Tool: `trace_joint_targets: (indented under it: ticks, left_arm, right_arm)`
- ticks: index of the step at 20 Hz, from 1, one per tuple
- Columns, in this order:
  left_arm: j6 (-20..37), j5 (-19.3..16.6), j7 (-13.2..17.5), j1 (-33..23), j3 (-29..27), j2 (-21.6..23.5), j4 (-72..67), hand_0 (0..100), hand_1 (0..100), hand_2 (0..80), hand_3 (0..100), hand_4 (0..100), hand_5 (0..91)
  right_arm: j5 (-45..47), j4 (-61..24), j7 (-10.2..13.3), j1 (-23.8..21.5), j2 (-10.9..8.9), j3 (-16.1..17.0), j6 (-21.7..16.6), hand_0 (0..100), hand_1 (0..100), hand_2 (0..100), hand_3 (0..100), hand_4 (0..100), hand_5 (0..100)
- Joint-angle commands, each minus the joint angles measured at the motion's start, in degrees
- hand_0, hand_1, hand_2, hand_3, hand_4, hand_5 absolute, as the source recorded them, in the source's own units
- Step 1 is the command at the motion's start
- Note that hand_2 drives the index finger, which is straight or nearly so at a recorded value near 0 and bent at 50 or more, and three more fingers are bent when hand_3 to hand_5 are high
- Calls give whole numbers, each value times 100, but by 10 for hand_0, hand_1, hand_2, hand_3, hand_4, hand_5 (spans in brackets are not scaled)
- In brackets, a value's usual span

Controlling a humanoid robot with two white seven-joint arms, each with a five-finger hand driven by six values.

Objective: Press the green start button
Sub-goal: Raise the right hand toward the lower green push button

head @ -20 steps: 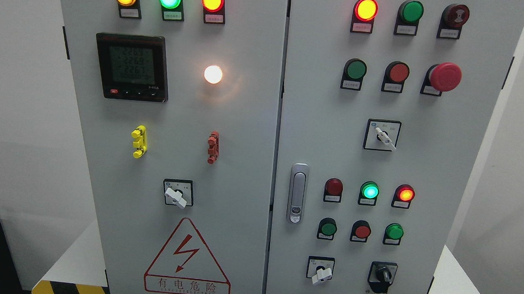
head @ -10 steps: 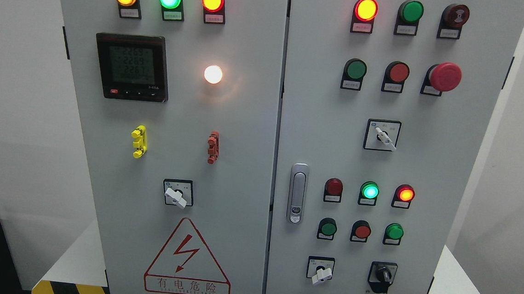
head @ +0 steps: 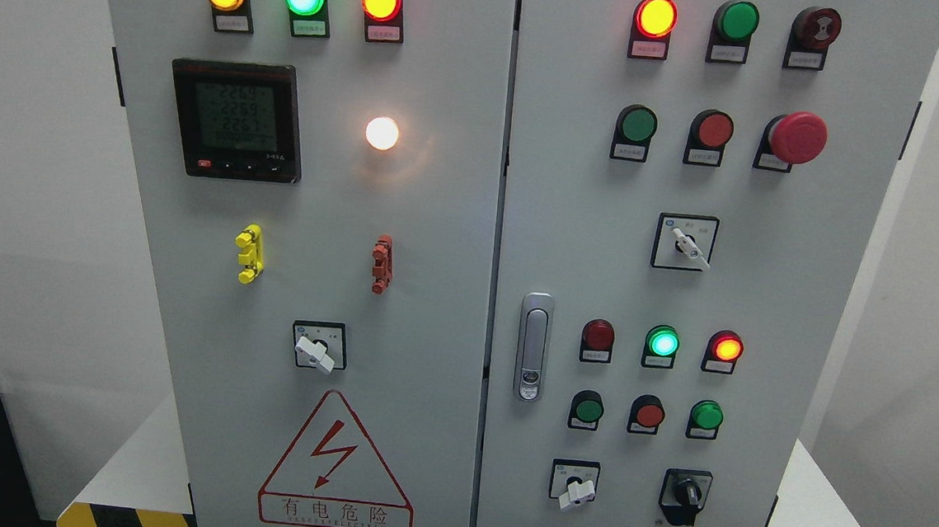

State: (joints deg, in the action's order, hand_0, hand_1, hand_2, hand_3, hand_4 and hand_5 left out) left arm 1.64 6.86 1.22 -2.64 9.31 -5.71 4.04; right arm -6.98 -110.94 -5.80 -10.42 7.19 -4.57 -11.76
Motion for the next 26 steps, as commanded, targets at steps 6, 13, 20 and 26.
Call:
trace_joint_targets:
  ticks: [6, 13, 20, 26]
  left_arm:
    - [3, 0, 1, 0, 1, 0, 1, 120, 556, 0, 0, 0, 0]
    - [3, 0, 1, 0, 1, 0, 1, 120, 556, 0, 0, 0, 0]
    - [3, 0, 1, 0, 1, 0, 1, 120, 556, 0, 0, 0, 0]
    - [3, 0, 1, 0, 1, 0, 1, 120, 556, 0, 0, 0, 0]
  right_arm:
    - [-1848, -218, 359, 347, 19, 106, -89, 348, 317, 0, 444, 355, 109]
    - [-3334, -288, 527, 505, 19, 141, -177, 480, 299, 0, 600, 574, 402]
    - [-4556, -235, 702, 752, 19, 378, -309, 553, 275, 0, 655, 637, 564]
    - [-5084, -130, 720, 1015, 19, 510, -300, 559, 265, 0, 671, 658, 635]
